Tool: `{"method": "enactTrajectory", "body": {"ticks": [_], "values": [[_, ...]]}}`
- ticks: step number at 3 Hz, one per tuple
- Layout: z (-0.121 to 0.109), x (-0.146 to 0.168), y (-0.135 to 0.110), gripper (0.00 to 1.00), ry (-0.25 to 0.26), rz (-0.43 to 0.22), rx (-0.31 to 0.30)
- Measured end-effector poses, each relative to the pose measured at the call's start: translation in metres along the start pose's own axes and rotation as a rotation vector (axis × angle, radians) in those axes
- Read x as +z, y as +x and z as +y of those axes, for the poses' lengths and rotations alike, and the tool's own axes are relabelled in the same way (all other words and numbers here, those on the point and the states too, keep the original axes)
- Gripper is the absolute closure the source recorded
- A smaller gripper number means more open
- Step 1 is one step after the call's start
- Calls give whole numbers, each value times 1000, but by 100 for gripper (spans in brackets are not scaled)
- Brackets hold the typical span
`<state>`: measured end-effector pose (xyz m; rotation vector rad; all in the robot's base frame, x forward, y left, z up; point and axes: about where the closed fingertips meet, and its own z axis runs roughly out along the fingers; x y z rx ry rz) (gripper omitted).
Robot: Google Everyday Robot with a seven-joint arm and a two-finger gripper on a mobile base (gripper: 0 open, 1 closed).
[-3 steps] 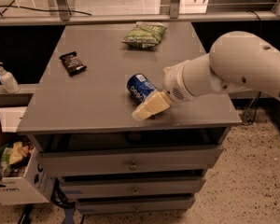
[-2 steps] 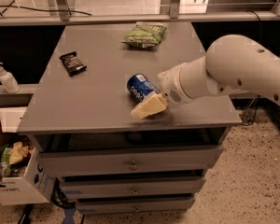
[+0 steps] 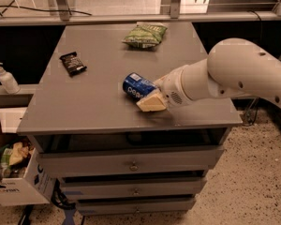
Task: Move pepsi can near green jalapeno chip bag
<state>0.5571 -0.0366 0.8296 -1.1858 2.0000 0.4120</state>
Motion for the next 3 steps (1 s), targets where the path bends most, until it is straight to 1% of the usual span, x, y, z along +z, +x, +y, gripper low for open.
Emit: {"method": "enactTrajectory", "body": {"ticks": [1, 2, 3], "values": [[-20, -21, -7, 87, 44, -23, -12], [-57, -57, -21, 100, 124, -34, -42], [-57, -57, -21, 100, 124, -34, -42]]}}
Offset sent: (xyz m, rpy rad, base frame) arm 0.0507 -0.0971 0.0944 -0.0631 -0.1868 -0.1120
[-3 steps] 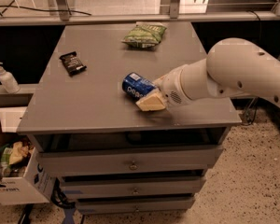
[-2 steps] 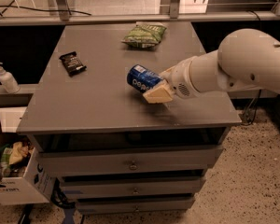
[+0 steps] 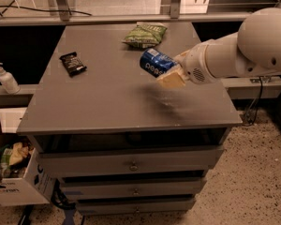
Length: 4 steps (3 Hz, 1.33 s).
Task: Move pepsi can near green jalapeno chip bag
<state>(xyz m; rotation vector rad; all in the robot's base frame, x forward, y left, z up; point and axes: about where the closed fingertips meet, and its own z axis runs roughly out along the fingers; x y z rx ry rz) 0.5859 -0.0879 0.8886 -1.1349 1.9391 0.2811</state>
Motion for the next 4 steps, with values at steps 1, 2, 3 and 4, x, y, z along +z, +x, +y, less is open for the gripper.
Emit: {"method": "enactTrajectory", "body": {"ticks": [1, 2, 3, 4], "values": [[-1, 2, -4, 100, 11, -9, -71], [-31, 18, -11, 100, 50, -2, -150], [-79, 39, -20, 100, 115, 28, -226], [-128, 54, -27, 100, 184, 83, -289]]}}
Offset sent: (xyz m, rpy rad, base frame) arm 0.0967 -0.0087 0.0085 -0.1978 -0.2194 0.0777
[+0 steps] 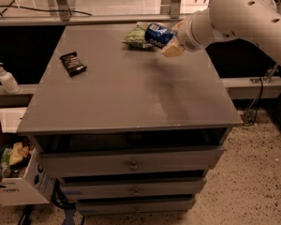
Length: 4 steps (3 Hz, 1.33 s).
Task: Move pepsi can near green jalapeno chip bag
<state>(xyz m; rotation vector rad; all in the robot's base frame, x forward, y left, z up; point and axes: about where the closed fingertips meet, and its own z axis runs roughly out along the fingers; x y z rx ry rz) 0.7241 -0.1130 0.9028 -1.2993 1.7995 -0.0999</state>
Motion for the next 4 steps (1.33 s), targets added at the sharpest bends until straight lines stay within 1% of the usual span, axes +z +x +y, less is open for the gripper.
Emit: {"method": "enactTrajectory", "body": {"ticks": [1, 2, 3, 4], "values": [[-34, 13, 9, 100, 54, 79, -66], [-40, 12, 12, 100, 66, 93, -79], [-29, 22, 9, 100, 45, 86, -125], [-25, 33, 23, 100, 32, 108, -170]]}}
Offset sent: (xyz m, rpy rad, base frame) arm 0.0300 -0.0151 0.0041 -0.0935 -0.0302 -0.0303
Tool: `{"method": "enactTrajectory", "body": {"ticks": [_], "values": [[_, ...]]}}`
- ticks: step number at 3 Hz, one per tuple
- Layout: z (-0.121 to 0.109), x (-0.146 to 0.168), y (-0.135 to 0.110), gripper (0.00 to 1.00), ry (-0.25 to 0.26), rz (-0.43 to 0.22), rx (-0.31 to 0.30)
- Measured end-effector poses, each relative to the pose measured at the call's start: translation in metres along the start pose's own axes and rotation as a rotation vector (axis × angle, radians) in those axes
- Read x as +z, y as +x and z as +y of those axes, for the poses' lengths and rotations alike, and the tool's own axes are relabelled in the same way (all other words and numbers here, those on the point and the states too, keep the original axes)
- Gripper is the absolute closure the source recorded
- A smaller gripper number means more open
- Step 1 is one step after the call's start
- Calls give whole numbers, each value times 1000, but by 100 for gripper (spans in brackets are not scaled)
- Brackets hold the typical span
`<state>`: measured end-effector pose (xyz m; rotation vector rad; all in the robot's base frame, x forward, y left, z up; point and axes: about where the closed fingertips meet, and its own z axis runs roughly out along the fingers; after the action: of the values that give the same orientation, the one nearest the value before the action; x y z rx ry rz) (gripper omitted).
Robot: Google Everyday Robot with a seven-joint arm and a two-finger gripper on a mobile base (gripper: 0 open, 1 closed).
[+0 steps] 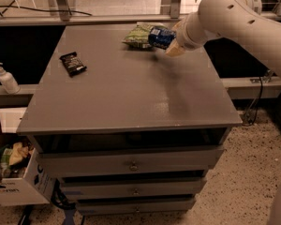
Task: Move pepsi can near green jalapeno chip bag
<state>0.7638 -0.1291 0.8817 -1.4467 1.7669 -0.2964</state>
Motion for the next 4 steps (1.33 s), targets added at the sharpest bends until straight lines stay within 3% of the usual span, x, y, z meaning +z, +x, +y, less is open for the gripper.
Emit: {"method": "enactTrajectory", "body": {"ticks": [3, 4], "values": [[17, 25, 25, 100, -43, 39, -29], [26, 32, 25, 82, -82, 46, -25]]}}
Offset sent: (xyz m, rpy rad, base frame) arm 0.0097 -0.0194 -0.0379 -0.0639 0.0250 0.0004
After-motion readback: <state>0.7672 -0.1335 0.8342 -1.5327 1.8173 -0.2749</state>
